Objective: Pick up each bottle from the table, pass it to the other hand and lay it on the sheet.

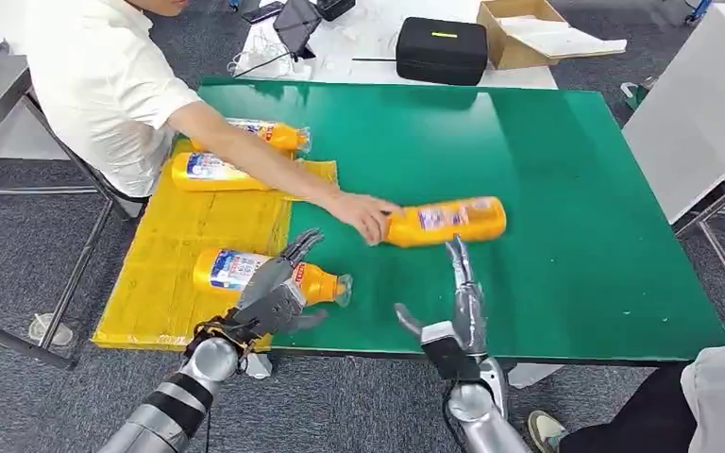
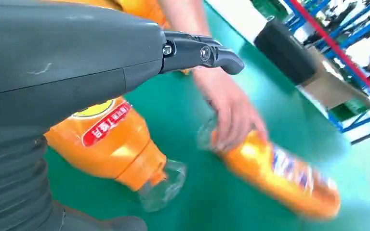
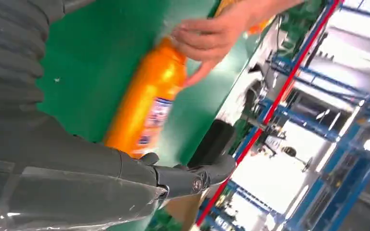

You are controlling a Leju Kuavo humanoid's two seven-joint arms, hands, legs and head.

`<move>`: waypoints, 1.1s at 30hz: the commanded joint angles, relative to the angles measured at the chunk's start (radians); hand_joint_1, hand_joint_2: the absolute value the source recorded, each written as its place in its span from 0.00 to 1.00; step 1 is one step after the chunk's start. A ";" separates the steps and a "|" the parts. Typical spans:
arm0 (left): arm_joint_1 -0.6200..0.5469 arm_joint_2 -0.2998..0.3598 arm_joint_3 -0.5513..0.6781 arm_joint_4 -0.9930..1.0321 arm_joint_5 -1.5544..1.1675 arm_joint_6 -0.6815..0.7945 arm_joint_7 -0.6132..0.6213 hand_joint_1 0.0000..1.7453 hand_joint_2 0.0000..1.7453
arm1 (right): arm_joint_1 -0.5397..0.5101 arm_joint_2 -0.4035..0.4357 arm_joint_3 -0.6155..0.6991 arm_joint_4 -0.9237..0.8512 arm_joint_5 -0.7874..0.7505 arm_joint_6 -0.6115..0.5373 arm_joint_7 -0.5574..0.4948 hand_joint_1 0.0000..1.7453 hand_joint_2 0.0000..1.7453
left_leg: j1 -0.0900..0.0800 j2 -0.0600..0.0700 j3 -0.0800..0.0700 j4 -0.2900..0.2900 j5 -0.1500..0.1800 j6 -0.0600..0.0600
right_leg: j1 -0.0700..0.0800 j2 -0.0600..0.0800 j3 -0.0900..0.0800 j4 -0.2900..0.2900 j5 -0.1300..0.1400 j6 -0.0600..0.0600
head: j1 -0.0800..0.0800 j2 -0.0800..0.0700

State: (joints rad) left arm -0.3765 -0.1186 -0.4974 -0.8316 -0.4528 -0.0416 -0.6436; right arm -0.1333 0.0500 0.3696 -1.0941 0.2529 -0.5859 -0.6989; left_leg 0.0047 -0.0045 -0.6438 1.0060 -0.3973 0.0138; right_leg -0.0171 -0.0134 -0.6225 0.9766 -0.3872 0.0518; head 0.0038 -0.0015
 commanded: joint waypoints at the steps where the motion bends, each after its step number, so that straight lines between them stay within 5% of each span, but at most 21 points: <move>1: 0.079 0.020 -0.045 -0.172 0.103 -0.002 -0.012 0.00 1.00 | -0.033 -0.060 0.097 0.014 0.036 -0.021 0.001 0.00 1.00 | 0.001 0.004 0.005 0.001 -0.003 0.000 | 0.001 0.004 0.004 0.000 -0.001 -0.002 | 0.000 0.000; 6: 0.120 0.019 -0.079 -0.268 0.111 0.074 0.022 0.00 1.00 | -0.077 -0.055 0.026 0.132 0.235 -0.112 0.001 0.00 1.00 | 0.000 0.002 0.002 0.000 -0.002 0.000 | 0.000 0.002 0.002 -0.001 -0.001 -0.001 | 0.000 0.000; 8: 0.121 0.006 -0.086 -0.285 0.123 0.114 0.036 0.00 1.00 | -0.078 -0.015 -0.144 0.176 0.522 -0.112 0.006 0.00 1.00 | 0.001 0.002 0.003 0.001 -0.002 0.000 | 0.001 0.002 0.003 0.000 -0.001 -0.002 | 0.000 0.000; 13: 0.143 -0.015 -0.119 -0.318 0.094 0.190 0.071 0.00 1.00 | -0.105 -0.035 -0.250 0.212 0.821 -0.112 0.108 0.00 1.00 | 0.001 0.000 0.002 0.001 -0.002 0.000 | 0.001 0.000 0.003 0.000 -0.001 -0.002 | 0.000 0.000; 17: 0.153 0.005 -0.177 -0.366 0.103 0.201 0.065 0.00 1.00 | -0.180 -0.079 -0.165 0.327 0.760 -0.102 0.105 0.00 1.00 | 0.000 0.002 0.002 0.001 -0.002 0.001 | 0.000 0.003 0.002 -0.001 -0.001 -0.001 | 0.000 0.000; 22: 0.106 -0.028 -0.153 -0.330 0.169 0.184 0.115 0.00 1.00 | -0.319 -0.118 -0.050 0.477 0.817 0.017 0.293 0.00 1.00 | 0.000 0.003 -0.001 0.001 -0.001 0.000 | 0.000 0.003 -0.001 0.000 0.001 -0.001 | 0.000 0.000; 33: 0.129 -0.029 -0.186 -0.347 0.165 0.191 0.117 0.00 1.00 | -0.387 -0.167 -0.026 0.582 0.857 0.081 0.413 0.00 1.00 | 0.000 0.001 0.001 0.001 -0.001 0.001 | 0.000 0.001 0.001 0.000 -0.001 -0.001 | 0.000 0.000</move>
State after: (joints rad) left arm -0.2271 -0.1621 -0.6302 -1.1891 -0.2907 0.1556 -0.5325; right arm -0.4163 -0.0698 0.2907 -0.6908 1.1101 -0.5321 -0.3162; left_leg 0.0042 -0.0041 -0.6472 1.0069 -0.3966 0.0146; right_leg -0.0173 -0.0133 -0.6255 0.9766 -0.3861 0.0527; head 0.0042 -0.0015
